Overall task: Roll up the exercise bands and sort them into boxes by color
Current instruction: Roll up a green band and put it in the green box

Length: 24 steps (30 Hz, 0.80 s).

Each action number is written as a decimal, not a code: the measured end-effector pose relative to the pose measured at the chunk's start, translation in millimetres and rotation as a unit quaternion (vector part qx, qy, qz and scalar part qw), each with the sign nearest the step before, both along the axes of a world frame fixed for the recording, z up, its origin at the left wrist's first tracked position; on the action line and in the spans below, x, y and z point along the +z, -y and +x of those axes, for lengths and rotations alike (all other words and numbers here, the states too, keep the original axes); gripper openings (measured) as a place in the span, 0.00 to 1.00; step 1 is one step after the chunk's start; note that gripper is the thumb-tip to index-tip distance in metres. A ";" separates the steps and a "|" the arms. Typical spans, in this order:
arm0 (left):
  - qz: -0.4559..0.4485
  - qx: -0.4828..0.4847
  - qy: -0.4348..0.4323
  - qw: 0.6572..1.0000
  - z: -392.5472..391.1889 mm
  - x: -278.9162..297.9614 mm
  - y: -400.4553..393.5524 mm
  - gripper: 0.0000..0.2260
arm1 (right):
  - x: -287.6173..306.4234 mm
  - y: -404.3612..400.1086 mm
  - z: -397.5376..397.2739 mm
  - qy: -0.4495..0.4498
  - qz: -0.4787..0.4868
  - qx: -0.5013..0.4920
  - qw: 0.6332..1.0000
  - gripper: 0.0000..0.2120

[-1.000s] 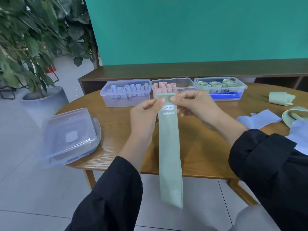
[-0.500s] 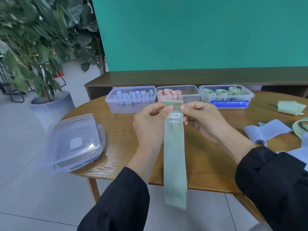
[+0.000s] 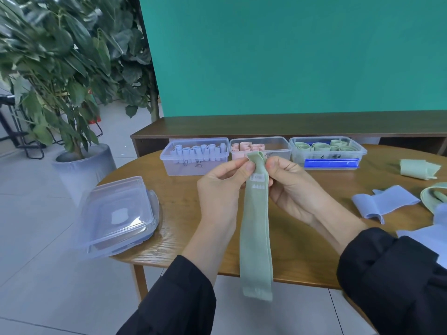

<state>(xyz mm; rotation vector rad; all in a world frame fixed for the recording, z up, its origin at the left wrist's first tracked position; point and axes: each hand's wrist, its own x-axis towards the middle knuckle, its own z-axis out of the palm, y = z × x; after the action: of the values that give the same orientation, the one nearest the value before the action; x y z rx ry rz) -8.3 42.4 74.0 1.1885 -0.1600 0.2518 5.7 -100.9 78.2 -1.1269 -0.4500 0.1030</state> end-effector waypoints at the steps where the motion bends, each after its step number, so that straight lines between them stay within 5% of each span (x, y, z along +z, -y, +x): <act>1: 0.000 -0.001 -0.001 1.000 -0.9 1.4 -0.3 0.09 | -0.1 -1.2 -0.3 0.005 0.004 0.008 1.000 0.11; 5: -0.001 0.007 -0.017 1.000 -1.9 4.2 -0.8 0.08 | -0.1 -3.9 1.2 0.013 -0.004 0.003 1.000 0.18; 10: 0.010 0.031 -0.021 0.999 1.4 7.9 -10.5 0.06 | 6.6 -1.3 -4.9 0.058 -0.087 -0.121 0.987 0.10; 17: 0.167 0.034 -0.003 0.985 0.4 17.9 -23.8 0.00 | 12.9 8.3 -4.2 0.252 -0.368 -0.349 0.824 0.09; 24: 0.203 -0.037 -0.034 0.978 -4.1 27.4 -31.4 0.05 | 12.7 13.5 -3.4 0.313 -0.390 -0.403 0.766 0.07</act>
<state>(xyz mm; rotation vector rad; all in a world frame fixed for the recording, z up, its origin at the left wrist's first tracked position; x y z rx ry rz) -12.4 73.7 101.4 1.5923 -0.2012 0.1139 2.3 -114.4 91.0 -2.1132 -0.4757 -0.9642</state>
